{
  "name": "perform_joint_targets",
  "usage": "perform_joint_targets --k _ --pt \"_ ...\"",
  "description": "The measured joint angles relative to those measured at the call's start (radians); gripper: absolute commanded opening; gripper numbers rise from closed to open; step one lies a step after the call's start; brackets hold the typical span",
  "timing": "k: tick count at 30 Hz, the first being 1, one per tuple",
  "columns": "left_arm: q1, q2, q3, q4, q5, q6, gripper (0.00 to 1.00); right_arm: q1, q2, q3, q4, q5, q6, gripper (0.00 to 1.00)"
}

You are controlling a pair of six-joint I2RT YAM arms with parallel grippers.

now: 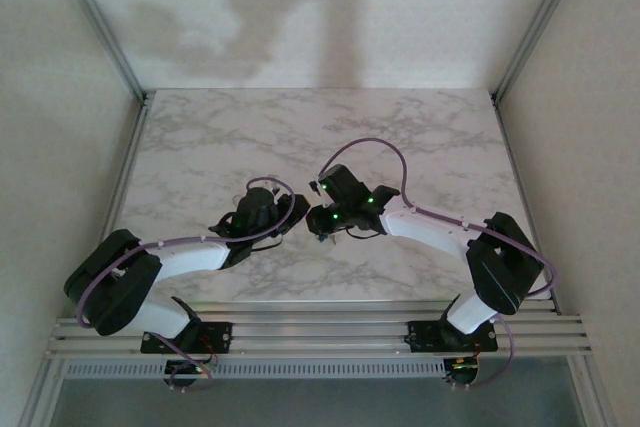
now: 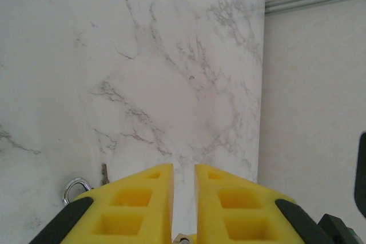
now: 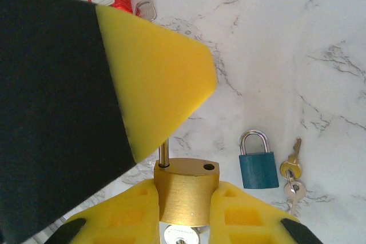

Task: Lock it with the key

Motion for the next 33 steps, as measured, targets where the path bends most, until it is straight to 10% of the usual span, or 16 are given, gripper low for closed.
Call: perform_joint_targets --k 12,33 --pt "0.007 0.0 0.0 -0.011 -0.001 0.012 0.23 0.006 0.0 -0.011 0.003 -0.014 -0.007 0.15" --pt "0.008 0.0 0.0 -0.023 -0.001 0.029 0.03 0.014 0.0 -0.011 0.006 -0.02 -0.008 0.13"
